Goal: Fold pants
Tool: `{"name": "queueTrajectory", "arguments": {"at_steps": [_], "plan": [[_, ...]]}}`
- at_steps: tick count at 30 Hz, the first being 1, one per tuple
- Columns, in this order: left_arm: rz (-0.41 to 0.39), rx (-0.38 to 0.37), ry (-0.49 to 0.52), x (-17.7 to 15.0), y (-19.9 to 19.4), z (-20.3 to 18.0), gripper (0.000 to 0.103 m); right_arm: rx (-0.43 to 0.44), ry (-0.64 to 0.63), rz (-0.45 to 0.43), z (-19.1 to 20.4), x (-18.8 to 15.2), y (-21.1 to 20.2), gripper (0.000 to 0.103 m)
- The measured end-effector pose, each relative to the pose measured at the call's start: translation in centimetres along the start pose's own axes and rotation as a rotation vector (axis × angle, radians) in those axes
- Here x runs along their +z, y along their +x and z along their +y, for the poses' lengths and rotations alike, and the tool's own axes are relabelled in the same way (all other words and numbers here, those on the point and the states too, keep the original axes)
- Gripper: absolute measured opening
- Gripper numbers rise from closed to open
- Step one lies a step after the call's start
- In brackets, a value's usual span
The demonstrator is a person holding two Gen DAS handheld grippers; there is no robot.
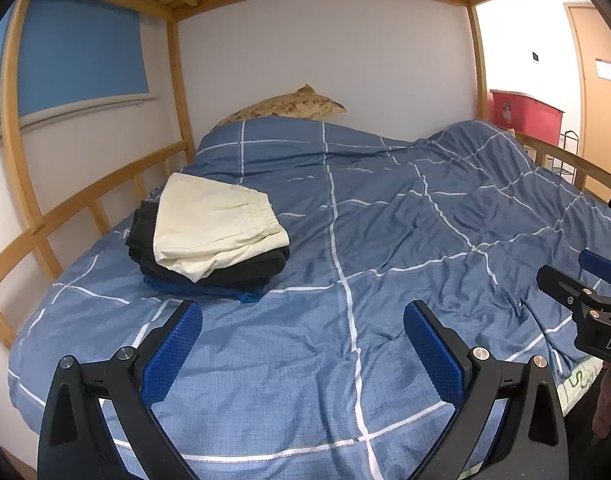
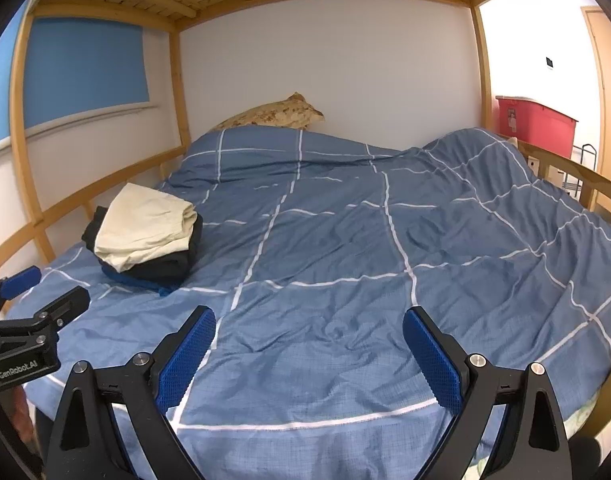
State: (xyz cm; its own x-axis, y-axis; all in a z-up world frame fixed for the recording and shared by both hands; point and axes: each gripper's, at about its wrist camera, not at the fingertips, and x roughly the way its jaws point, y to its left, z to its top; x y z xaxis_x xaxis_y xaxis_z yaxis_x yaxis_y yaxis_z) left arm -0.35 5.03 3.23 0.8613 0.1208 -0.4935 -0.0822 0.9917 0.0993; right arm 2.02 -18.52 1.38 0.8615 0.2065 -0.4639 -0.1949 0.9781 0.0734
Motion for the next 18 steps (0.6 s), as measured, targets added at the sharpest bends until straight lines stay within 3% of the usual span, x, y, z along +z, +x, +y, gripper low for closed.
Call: {"name": "queueTrajectory", "arguments": {"at_steps": [18], "plan": [[0.004,0.005,-0.004,-0.13,-0.45,-0.13,0.103,0.009,-0.001,0.007,0.01,-0.1,0.1,0.096]]}}
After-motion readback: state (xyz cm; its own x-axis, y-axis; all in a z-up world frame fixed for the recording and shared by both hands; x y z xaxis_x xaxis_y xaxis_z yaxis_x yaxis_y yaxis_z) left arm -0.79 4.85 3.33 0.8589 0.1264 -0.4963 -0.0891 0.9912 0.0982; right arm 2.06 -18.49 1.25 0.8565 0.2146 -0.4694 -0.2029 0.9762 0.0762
